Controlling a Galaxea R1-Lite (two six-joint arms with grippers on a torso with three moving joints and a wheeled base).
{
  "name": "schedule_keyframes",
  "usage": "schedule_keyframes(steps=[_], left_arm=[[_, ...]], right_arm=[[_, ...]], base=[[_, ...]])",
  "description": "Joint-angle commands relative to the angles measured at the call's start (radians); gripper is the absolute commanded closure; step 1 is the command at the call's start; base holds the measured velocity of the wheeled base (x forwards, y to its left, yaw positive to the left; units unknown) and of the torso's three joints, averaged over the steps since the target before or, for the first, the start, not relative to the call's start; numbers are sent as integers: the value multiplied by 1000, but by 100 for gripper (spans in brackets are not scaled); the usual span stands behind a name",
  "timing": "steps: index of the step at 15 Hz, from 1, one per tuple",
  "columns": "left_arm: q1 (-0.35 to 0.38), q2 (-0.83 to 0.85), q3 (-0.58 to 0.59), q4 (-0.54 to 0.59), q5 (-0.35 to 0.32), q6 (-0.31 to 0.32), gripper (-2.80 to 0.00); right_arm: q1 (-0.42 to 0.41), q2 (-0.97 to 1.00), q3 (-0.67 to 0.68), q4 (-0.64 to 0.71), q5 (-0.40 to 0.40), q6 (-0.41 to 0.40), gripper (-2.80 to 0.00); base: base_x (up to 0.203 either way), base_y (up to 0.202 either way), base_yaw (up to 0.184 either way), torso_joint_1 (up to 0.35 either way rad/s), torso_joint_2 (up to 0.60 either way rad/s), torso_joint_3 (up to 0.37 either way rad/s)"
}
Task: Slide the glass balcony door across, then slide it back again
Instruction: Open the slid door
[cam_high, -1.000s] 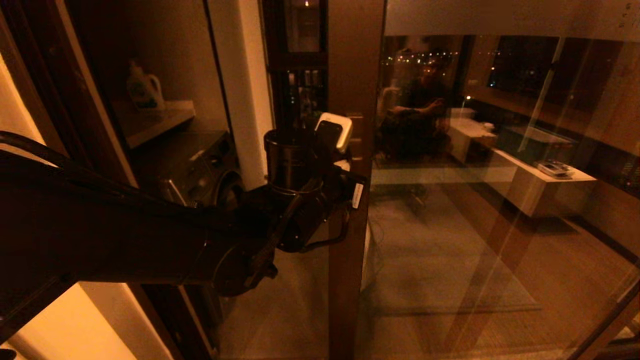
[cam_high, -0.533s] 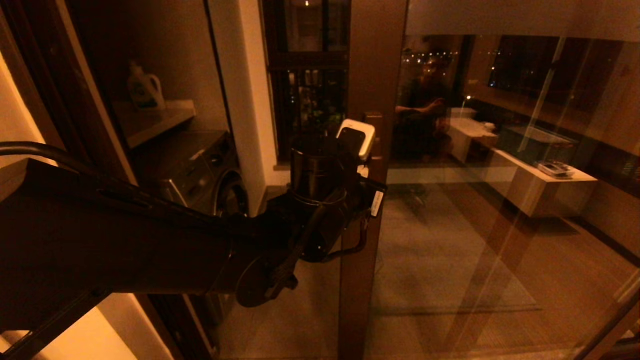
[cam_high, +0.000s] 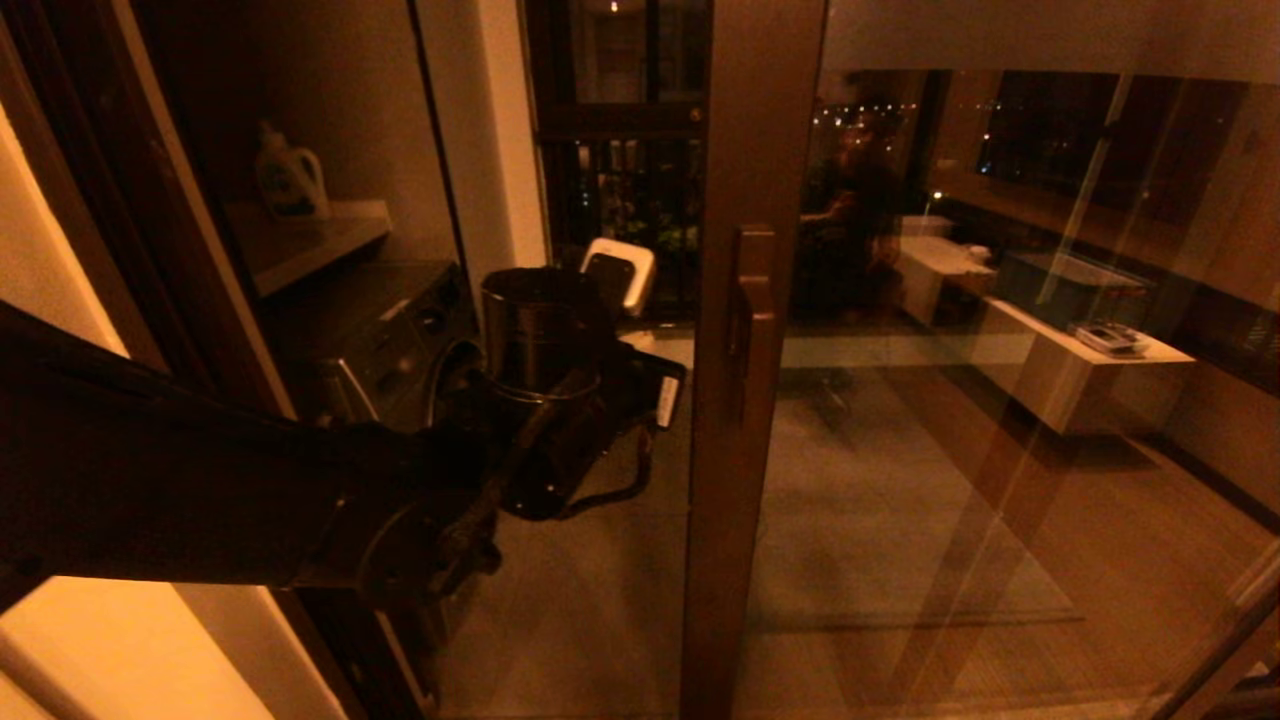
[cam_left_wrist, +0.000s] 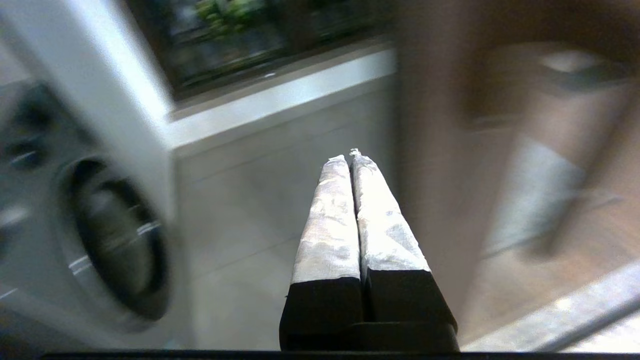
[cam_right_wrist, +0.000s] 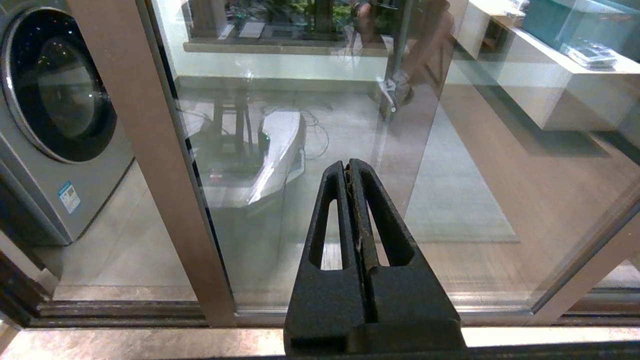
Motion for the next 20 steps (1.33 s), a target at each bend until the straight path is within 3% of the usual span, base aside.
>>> schedule_keyframes(steps=[1,6,9,11,13,14,16,18,20], left_arm=[[115,-185,117,-4,-29,-2,0],[397,-620,429,10,-213,-3,0],[475,-933,536,108,-269,-11,0],[493,-1156,552,272,-315,-50,0],[518,-1357,506,527,-397,-155,0],[547,-1438,475,674,-432,-208,0],[615,-1562,456,831,-468,-245,0],[692,-1667,499,897,-483,-182,0],[736,-1742,604,923,-470,-44,0]], right_arm=[[0,1,0,0,-1,-1,0],[0,1,0,0,1,-1,0],[0,1,0,0,0,-1,0],[0,1,0,0,1,-1,0],[0,1,0,0,1,-1,0],[0,1,0,0,1,-1,0],[0,1,0,0,-1,-1,0],[0,1,0,0,1,-1,0],[0,1,0,0,0,-1,0]], base=[[0,0,0,0,0,0],[0,0,0,0,0,0],[0,0,0,0,0,0],[0,0,0,0,0,0],[0,0,0,0,0,0],[0,0,0,0,0,0],[0,0,0,0,0,0],[0,0,0,0,0,0],[0,0,0,0,0,0]])
